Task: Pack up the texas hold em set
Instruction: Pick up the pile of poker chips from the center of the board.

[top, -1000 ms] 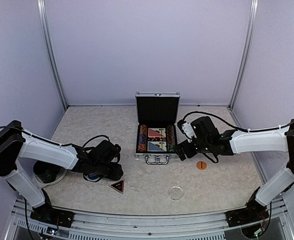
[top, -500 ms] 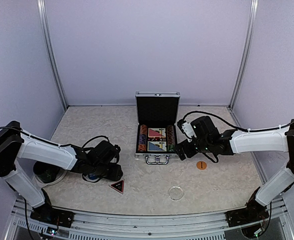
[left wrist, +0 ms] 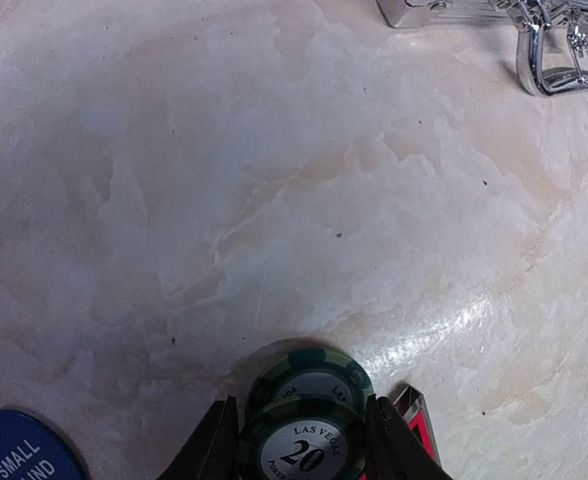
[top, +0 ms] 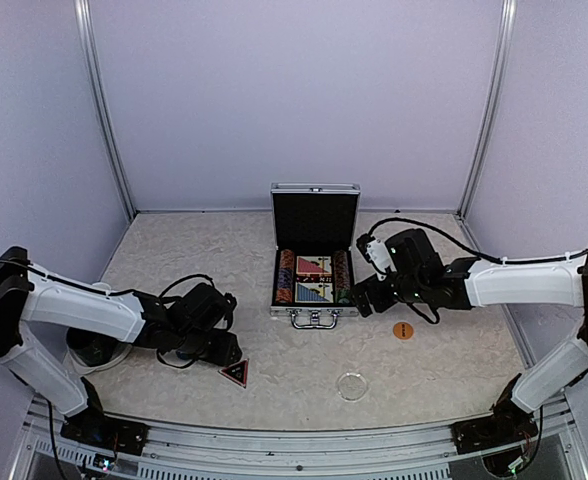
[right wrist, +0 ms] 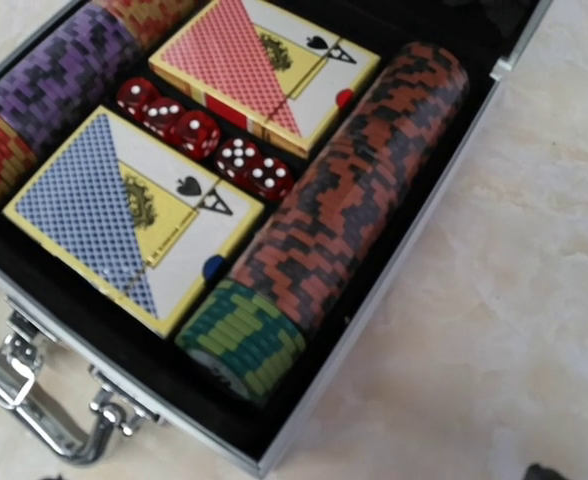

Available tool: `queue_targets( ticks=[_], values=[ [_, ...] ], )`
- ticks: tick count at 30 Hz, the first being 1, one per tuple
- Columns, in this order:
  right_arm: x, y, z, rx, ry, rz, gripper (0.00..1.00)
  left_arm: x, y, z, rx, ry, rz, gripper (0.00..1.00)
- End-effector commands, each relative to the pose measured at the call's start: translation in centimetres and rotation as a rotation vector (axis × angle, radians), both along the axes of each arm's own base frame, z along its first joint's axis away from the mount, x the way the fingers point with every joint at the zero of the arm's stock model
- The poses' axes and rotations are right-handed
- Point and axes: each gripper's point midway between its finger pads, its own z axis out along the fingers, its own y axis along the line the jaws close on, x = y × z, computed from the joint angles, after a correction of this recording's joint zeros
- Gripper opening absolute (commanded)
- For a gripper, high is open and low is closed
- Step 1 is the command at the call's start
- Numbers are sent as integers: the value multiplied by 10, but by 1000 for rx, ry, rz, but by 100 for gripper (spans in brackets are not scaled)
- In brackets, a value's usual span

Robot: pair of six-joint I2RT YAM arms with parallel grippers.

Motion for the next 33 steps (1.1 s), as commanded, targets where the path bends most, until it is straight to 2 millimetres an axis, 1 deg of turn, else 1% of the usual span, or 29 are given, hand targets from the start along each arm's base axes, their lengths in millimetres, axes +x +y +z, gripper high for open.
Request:
queue_targets(
  ticks=[1, 3, 10, 13, 17, 21, 24, 27, 30, 33],
  values=[
    [0, -4, 10, 28, -7, -12, 99, -1, -1, 11, -18, -14, 7, 28],
    [0, -6, 10, 24, -10, -18, 99, 2, -2, 15, -19, -24, 7, 28],
    [-1, -5, 9, 28, -9, -14, 99, 5, -2, 19, -5, -37, 7, 28],
    [-2, -4, 9, 34, -7, -8, 99, 4, -3, 18, -6, -33, 3, 29],
    [-1, -4, 9, 34, -9, -11, 99, 5, -3, 10, 16, -21, 0, 32],
    [-2, -3, 7, 32, 0, -5, 99, 5, -7, 8, 9, -16, -5, 44],
    [-3, -3, 6, 32, 0, -6, 99, 4, -7, 10, 11, -17, -6, 58],
    [-2, -3, 6, 31, 1, -6, 99, 2, -7, 12, 9, -16, -17, 66],
    [-2, -3, 6, 36, -2, -6, 99, 1, -5, 11, 20, -17, -14, 69],
    [-1, 0, 4, 33, 10, 0, 99, -2, -12, 13, -6, -14, -35, 71]
  ],
)
